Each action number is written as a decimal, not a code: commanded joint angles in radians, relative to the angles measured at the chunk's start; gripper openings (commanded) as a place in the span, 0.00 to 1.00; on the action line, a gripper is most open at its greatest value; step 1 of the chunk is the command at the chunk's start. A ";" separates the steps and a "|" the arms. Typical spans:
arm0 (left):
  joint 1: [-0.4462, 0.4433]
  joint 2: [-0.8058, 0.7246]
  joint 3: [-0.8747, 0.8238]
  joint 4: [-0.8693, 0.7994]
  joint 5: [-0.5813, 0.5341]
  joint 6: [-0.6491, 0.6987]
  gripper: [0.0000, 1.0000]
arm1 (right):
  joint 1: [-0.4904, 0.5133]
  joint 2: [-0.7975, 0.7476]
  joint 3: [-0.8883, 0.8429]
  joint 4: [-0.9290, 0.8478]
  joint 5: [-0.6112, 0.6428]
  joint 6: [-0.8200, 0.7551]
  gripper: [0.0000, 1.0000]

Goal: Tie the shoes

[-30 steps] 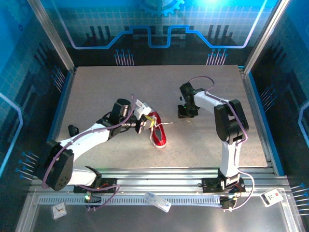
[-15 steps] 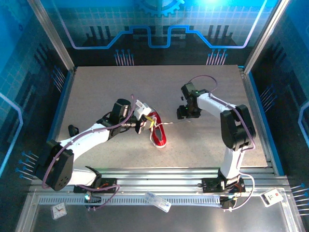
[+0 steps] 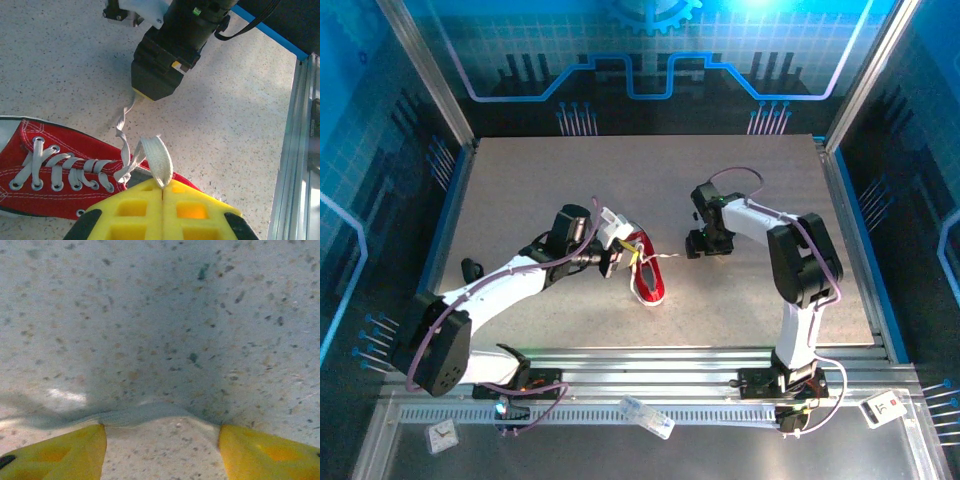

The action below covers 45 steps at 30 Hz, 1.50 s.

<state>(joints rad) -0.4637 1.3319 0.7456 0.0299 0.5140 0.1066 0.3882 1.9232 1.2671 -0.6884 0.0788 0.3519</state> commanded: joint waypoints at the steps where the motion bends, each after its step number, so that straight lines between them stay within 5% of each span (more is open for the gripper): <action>1: 0.000 -0.034 0.017 -0.017 0.020 0.023 0.00 | 0.016 0.042 0.013 -0.005 0.002 0.007 0.57; 4: 0.000 -0.037 0.017 -0.020 0.020 0.027 0.00 | 0.016 0.052 0.022 0.003 0.016 -0.007 0.46; 8: 0.000 -0.036 0.019 -0.024 0.020 0.032 0.00 | 0.011 0.060 0.050 -0.002 0.021 -0.032 0.18; 13: 0.000 -0.036 0.018 -0.027 0.018 0.034 0.00 | 0.003 0.003 0.077 0.015 0.014 -0.082 0.00; 19: -0.001 -0.044 0.006 -0.027 0.017 0.034 0.00 | 0.031 -0.052 0.240 -0.017 -0.007 -0.160 0.00; 24: -0.012 -0.053 0.000 -0.023 0.016 0.042 0.00 | 0.162 -0.002 0.491 -0.069 -0.058 -0.257 0.00; 32: -0.034 -0.097 -0.050 0.013 -0.003 0.033 0.00 | 0.282 0.084 0.599 0.093 -0.580 -0.194 0.00; 35: -0.036 -0.104 -0.061 0.020 -0.006 0.024 0.00 | 0.282 0.103 0.544 0.149 -0.647 -0.151 0.04; 38: -0.036 -0.108 -0.063 0.018 -0.009 0.021 0.00 | 0.272 0.082 0.493 0.158 -0.666 -0.148 0.14; 42: -0.036 -0.106 -0.067 0.039 -0.012 0.006 0.00 | 0.234 0.004 0.403 0.218 -0.677 -0.136 0.45; 45: -0.036 -0.099 -0.065 0.055 -0.017 -0.012 0.00 | 0.176 -0.071 0.312 0.299 -0.704 -0.102 0.51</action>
<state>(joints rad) -0.4950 1.2499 0.6926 0.0433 0.5091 0.1062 0.6296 1.9736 1.6363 -0.4908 -0.5583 0.2115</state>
